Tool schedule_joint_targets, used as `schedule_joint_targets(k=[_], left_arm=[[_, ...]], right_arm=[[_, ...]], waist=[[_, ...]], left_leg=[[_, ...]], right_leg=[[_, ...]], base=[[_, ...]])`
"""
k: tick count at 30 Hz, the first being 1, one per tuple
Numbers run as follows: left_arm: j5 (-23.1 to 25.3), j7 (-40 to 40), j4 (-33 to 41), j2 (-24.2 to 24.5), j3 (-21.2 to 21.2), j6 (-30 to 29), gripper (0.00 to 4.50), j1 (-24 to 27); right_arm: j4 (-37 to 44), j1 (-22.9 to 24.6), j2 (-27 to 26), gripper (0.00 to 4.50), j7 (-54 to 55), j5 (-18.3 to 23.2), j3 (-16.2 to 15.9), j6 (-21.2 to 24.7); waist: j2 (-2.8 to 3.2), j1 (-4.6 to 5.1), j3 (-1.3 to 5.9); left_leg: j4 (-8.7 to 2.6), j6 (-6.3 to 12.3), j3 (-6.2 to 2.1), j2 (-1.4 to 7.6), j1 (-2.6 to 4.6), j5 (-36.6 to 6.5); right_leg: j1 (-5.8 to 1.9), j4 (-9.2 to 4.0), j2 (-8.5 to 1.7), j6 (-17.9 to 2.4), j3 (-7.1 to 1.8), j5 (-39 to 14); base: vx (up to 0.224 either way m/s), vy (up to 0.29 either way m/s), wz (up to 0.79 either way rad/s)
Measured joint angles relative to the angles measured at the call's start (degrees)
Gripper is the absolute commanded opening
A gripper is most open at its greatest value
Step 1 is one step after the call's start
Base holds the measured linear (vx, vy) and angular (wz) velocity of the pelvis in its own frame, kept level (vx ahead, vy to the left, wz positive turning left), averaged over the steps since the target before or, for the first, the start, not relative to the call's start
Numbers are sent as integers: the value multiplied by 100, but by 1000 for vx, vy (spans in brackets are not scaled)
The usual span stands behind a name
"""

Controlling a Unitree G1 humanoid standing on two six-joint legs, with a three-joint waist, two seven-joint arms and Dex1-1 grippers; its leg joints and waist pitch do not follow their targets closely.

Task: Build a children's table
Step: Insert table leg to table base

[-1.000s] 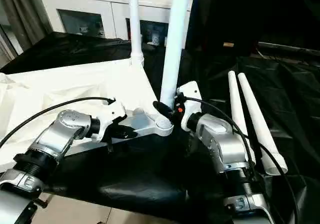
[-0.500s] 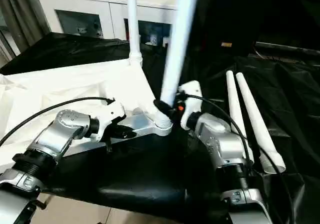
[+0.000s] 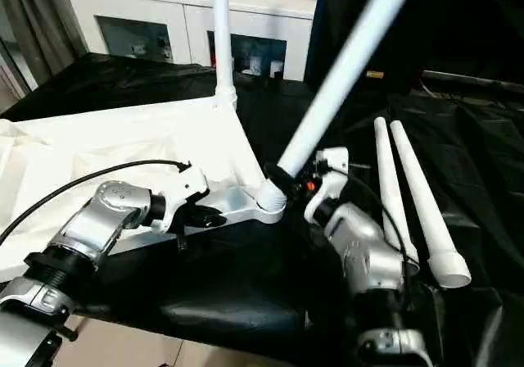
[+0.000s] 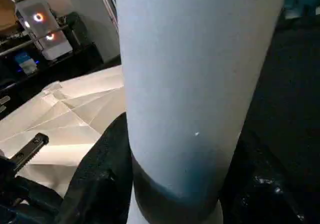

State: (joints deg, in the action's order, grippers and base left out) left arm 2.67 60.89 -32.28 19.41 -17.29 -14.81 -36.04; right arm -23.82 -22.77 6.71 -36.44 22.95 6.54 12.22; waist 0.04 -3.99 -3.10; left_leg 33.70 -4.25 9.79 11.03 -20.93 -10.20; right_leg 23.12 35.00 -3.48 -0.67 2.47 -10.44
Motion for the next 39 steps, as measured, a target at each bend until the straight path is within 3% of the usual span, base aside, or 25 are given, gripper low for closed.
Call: schedule_joint_targets(k=[5,9,17,22,32,39], left_arm=[[23,-27,-5,-35,-5,25,0,0],[48,-43,-26,-57,-30,111,0,-2],[61,-57,-87,-59,-48,187,0,-23],[91,-57,-113,-57,-55,238,0,-26],[97,15,-105,12,-79,268,0,-22],[91,246,49,85,-119,346,0,83]], right_arm=[[-62,229,-135,188,-34,-6,26,-613],[21,424,-119,188,-39,-202,-140,-1127],[161,471,169,188,-146,-705,-519,-1417],[194,392,362,188,-285,-819,-712,-1346],[276,-110,818,188,-863,-1003,-1011,-521],[172,-394,1118,188,-1524,-1029,-1258,-207]], waist=[[0,-27,1],[4,-67,3],[4,-83,3],[2,-84,4],[-19,-76,16],[-45,-88,32]], left_leg=[[0,0,0,0,0,0],[-3,0,0,0,0,0],[-3,0,1,0,4,0],[-3,0,1,0,5,0],[-8,0,1,1,6,0],[-10,1,1,1,6,0]], right_leg=[[-1,-1,-1,0,-1,0],[-1,-3,-1,1,0,-1],[-2,-2,0,2,-2,-1],[-3,-1,0,3,-2,-1],[-3,-2,2,4,-1,-3],[-4,-3,1,8,-1,-6]], base=[[0,0,0],[0,0,0],[0,0,0],[0,0,0],[0,0,0],[0,0,0]])
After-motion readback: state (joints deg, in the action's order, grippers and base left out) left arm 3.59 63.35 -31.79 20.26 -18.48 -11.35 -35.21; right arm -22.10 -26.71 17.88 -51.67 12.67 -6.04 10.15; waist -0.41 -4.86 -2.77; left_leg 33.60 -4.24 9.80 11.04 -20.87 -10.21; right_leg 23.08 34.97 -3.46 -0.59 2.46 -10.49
